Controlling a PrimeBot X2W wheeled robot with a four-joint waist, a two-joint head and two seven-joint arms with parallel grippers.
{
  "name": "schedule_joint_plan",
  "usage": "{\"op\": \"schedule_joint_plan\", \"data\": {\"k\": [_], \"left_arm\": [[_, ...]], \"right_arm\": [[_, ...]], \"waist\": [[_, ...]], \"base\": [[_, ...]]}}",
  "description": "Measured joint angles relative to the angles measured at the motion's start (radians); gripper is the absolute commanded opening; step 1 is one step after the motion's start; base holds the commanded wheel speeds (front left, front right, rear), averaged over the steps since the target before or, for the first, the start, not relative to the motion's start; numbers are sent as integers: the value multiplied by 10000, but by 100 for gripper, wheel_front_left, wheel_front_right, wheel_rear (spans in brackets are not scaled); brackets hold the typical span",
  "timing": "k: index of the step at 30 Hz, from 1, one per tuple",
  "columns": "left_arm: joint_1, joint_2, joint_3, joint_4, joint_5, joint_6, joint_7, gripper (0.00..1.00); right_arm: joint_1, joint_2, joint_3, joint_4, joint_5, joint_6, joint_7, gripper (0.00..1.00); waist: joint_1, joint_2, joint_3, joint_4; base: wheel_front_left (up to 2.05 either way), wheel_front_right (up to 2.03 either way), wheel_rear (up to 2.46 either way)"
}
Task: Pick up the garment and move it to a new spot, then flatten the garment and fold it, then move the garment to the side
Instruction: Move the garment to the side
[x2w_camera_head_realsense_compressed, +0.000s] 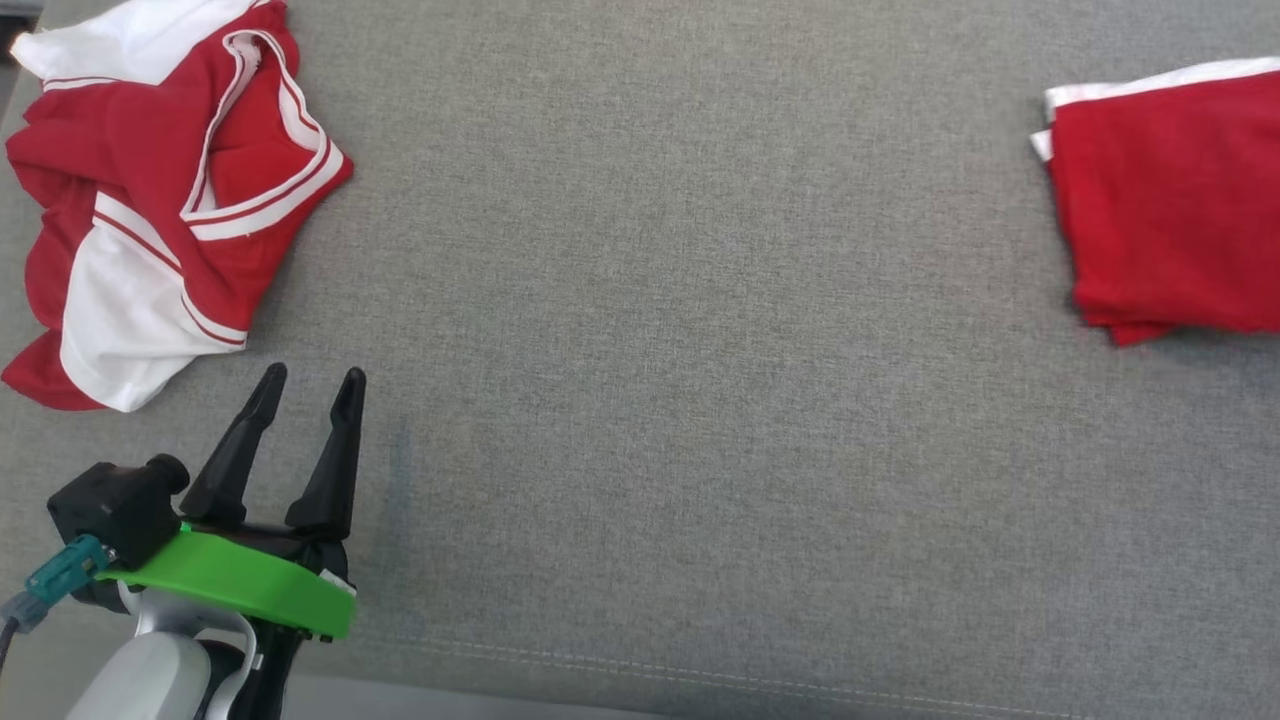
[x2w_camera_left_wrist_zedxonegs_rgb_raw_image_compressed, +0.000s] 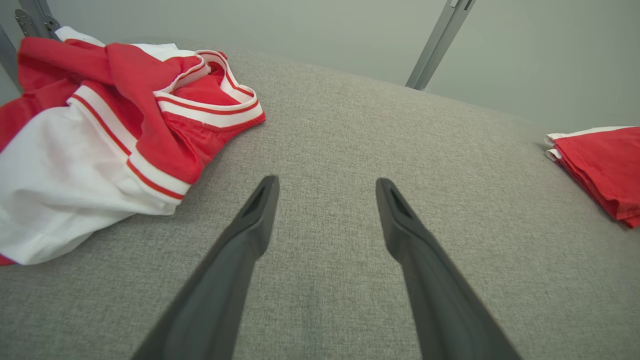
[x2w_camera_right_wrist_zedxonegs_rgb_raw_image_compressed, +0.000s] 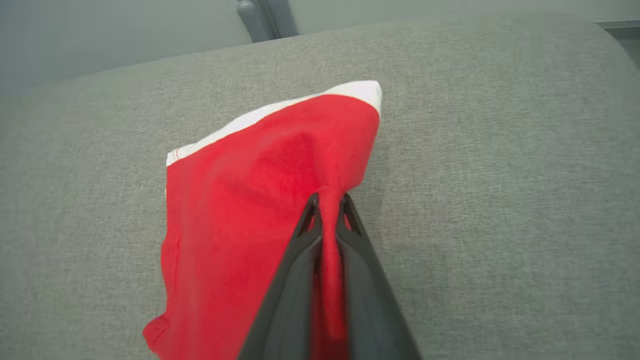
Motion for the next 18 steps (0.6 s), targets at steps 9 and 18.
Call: {"op": "schedule_joint_plan", "data": {"k": [9, 18], "left_arm": [[-413, 188, 213, -199, 13, 2, 4, 100], [-514, 192, 244, -387, -6, 2, 104, 100]], "right_arm": [[-16, -1329, -692, 1057, -1095, -134, -58, 0], [35, -1127, -915, 1476, -1689, -134, -755, 36]], "waist": [[0, 0, 681, -280], [1, 0, 1047, -570]], "base": [[0, 0, 0], [0, 0, 0]]}}
